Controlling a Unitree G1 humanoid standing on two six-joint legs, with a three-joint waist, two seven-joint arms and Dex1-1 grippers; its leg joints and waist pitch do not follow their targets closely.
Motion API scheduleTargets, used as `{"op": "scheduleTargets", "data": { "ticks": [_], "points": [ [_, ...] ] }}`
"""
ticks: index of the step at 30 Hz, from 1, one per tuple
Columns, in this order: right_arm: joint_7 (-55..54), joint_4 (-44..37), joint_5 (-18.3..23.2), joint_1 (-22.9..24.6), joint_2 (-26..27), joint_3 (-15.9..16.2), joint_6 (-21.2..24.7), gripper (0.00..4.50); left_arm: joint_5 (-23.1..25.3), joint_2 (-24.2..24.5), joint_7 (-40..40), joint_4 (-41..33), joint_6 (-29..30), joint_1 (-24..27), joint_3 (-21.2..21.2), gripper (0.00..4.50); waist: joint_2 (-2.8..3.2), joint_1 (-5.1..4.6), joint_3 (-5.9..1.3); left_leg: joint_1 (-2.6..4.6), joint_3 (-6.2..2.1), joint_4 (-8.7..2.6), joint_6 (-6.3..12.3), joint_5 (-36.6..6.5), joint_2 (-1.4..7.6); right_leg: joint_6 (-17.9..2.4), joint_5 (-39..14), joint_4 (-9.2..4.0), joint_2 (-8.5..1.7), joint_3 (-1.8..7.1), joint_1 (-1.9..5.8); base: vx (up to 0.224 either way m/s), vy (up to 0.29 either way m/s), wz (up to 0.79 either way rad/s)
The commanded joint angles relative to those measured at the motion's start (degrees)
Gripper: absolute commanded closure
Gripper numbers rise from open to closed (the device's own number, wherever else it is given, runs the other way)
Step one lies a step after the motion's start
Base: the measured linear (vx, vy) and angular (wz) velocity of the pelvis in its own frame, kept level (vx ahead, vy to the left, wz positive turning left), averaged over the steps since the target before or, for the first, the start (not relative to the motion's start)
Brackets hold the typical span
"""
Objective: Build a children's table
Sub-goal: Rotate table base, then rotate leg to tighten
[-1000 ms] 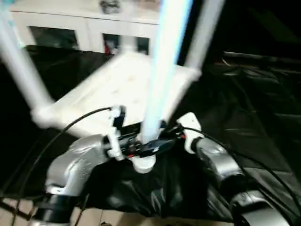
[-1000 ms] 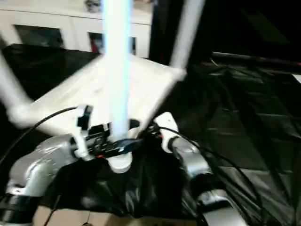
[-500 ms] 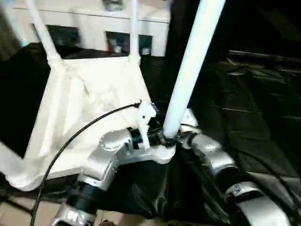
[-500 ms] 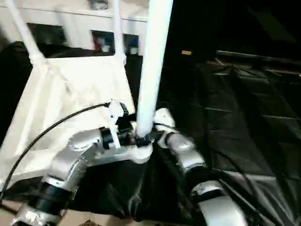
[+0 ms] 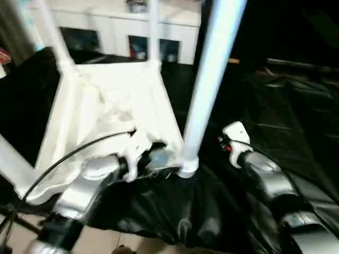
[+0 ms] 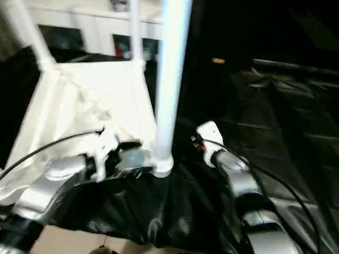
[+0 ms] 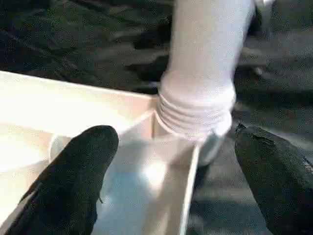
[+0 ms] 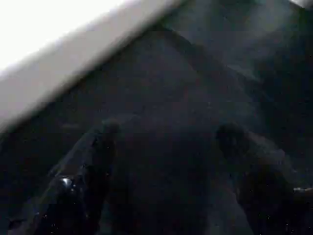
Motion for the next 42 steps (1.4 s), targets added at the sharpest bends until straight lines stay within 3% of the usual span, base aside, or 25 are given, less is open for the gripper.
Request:
{"op": "scheduleTargets", "data": {
  "ticks": [1,3,5,6,10,15,25,29,34,38,40,42],
  "points": [
    [5.29,-6.04,1.64,2.03,-2.97,0.67,1.86,0.88,1.88,1.14,-1.13,-0.01,-0.86,-1.08,-1.06,0.43,0.48,0.15,-3.59,0.46,0.23,-4.33,1.57,-17.9,0.93,-9.02,-15.89,-4.69,-2.0,2.22,2.89,0.0,0.0,0.0],
    [7.76,-10.65,2.33,4.08,-5.39,1.06,2.69,0.88,2.65,1.82,-1.35,0.98,-0.85,-1.77,-1.38,0.7,0.51,0.48,-3.64,0.36,0.24,-4.32,1.56,-16.92,0.85,-9.09,-15.42,-4.62,-2.08,2.24,3.01,0.0,0.0,0.0],
    [9.63,-14.66,2.95,5.92,-7.96,0.88,3.46,0.88,2.93,2.16,-2.03,1.83,-0.17,-2.6,-1.68,0.82,0.48,0.89,-3.61,0.82,0.46,-4.16,1.67,-17.19,0.79,-8.68,-15.79,-4.9,-1.98,2.36,2.71,0.0,0.0,0.0],
    [10.19,-16.01,3.15,6.59,-8.85,0.72,3.91,0.88,2.82,2.16,-2.31,1.85,0.16,-2.85,-1.71,0.82,0.42,0.91,-3.58,0.46,0.33,-4.27,1.58,-16.88,0.73,-8.5,-16.24,-4.89,-2.03,2.32,3.08,0.0,0.0,0.0],
    [11.84,-21.33,3.52,9.22,-10.75,-0.13,6.13,0.88,2.79,2.2,-2.77,0.97,1.82,-2.94,-2.29,1.2,0.24,0.74,-3.49,0.14,0.22,-4.33,1.31,-17.12,0.7,-7.91,-18.35,-5.06,-2.15,2.21,3.15,0.0,0.0,0.0],
    [15.65,-29.56,6.52,13.6,-13.68,0.53,11.22,0.88,3.98,2.19,-2.37,0.24,3.82,-2.14,-3.87,1.45,-0.02,0.86,-3.45,0.21,0.11,-4.37,1.8,-17.38,0.9,-7.04,-20.2,-5.29,-2.19,2.22,3.0,0.0,0.0,0.0],
    [18.31,-35.24,8.16,16.2,-15.89,0.43,16.07,0.04,4.85,3.55,-1.29,-0.87,8.07,-1.31,-3.56,2.34,-0.21,0.7,-3.46,0.06,0.11,-4.26,1.82,-16.76,0.77,-6.58,-21.15,-5.43,-2.2,2.1,2.95,0.0,0.0,0.0],
    [18.55,-36.99,8.78,16.75,-16.23,0.57,17.62,0.0,4.54,5.07,-3.34,-1.83,9.71,-1.31,-3.74,2.59,-0.28,0.62,-3.4,0.04,0.08,-4.32,1.66,-16.98,0.73,-5.76,-23.23,-5.58,-2.28,2.08,2.89,0.0,0.0,0.0],
    [18.74,-37.99,8.83,17.04,-16.66,0.74,18.67,0.0,4.56,7.28,-6.33,-3.9,12.23,-0.66,-5.53,2.95,-0.03,0.6,-3.37,0.3,0.05,-4.41,1.42,-17.76,0.87,-6.51,-22.4,-5.53,-2.2,2.12,2.68,0.0,0.0,0.0],
    [18.71,-38.78,8.69,17.09,-16.89,0.8,19.34,0.0,6.5,7.47,-5.59,-2.1,10.05,-1.13,-6.31,3.28,0.11,0.53,-3.41,0.31,0.07,-4.39,1.3,-17.72,0.82,-6.94,-20.83,-5.46,-2.14,2.12,2.83,0.0,0.0,0.0],
    [18.67,-39.01,8.62,17.11,-16.89,0.92,19.5,0.0,6.99,7.68,-5.6,-1.56,9.38,-1.28,-6.54,3.42,0.05,0.53,-3.35,0.35,0.08,-4.4,1.32,-18.25,0.73,-6.2,-22.48,-5.73,-2.16,2.09,2.82,0.0,0.0,0.0],
    [18.73,-39.82,8.8,17.42,-17.05,1.12,19.92,0.0,7.87,7.38,-4.75,-0.52,8.64,-1.87,-6.66,3.55,0.41,0.54,-3.3,0.58,0.02,-4.47,1.03,-19.03,0.78,-5.63,-24.24,-5.94,-2.26,2.07,2.69,0.0,0.0,0.0]
  ]
}}
